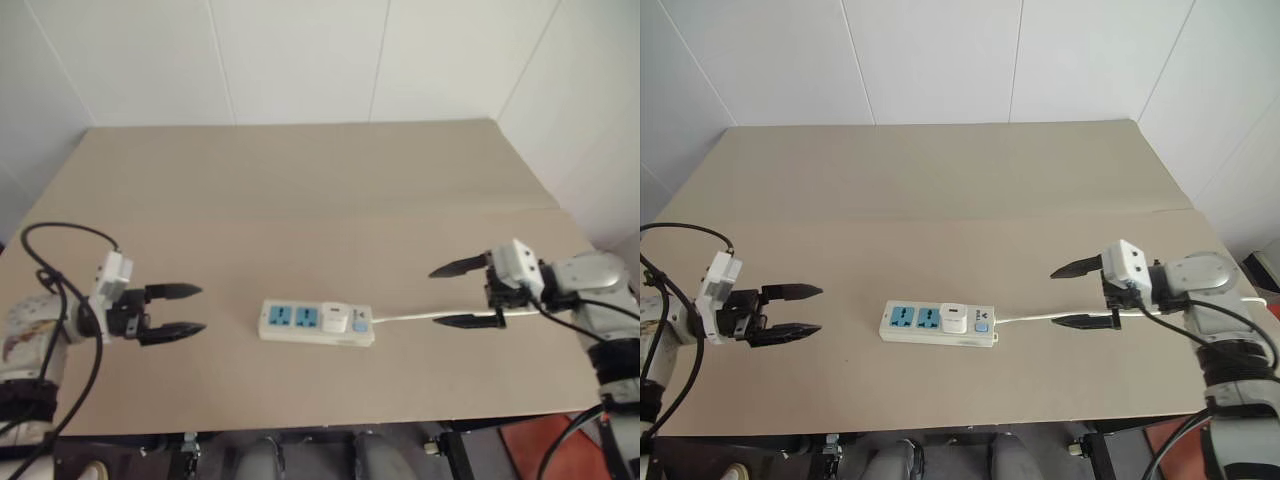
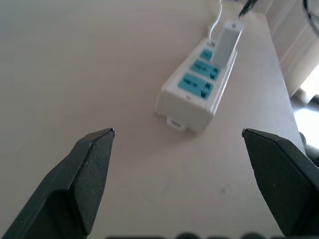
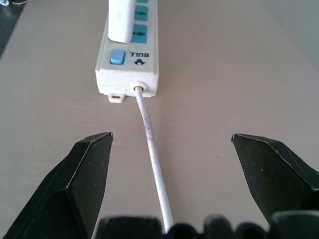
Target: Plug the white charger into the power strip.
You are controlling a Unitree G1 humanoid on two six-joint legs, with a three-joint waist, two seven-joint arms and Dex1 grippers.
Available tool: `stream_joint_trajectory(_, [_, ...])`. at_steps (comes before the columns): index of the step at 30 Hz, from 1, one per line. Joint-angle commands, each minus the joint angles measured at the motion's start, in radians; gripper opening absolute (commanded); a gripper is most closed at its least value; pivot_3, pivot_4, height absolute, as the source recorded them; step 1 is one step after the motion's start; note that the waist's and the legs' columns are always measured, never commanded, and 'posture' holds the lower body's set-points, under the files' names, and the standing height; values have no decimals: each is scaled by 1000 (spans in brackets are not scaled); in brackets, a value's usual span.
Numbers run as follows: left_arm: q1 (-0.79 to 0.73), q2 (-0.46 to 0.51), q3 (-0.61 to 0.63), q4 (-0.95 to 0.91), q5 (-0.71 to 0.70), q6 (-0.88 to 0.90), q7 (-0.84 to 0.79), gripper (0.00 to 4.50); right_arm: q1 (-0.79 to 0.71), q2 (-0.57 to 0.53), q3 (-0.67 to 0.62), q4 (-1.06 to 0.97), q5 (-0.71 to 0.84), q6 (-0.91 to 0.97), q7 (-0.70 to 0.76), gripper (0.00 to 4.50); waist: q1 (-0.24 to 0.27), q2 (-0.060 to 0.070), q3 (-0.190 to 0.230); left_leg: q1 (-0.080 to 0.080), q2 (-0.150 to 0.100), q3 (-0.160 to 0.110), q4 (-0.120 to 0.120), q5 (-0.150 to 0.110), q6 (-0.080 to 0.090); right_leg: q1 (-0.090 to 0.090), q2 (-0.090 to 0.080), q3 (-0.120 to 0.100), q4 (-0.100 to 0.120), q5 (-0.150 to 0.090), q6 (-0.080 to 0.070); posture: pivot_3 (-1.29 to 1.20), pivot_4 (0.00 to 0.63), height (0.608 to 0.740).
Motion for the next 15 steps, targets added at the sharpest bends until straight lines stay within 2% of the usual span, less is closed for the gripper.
stream_joint_trajectory(1, [14,14,15,-92,35,-22,69,4500,29,-52,-7,-80,54,50,57,4478,1,0,0,0,0,0,0,0,0,0,0,0,0,0,0,0,150,740])
stream_joint_trajectory(8, [-88,-30,-43,-77,49,41,119,4500,73,-83,-49,-94,35,108,41,4478,6,0,2,0,-1,1,2,0,0,0,0,0,2,0,0,0,150,740])
stream_joint_trajectory(15, [-211,-35,-83,14,58,87,48,4500,21,-20,-42,-42,-12,121,-21,4478,-3,-1,2,0,-1,2,3,0,0,0,1,1,3,0,0,0,150,740])
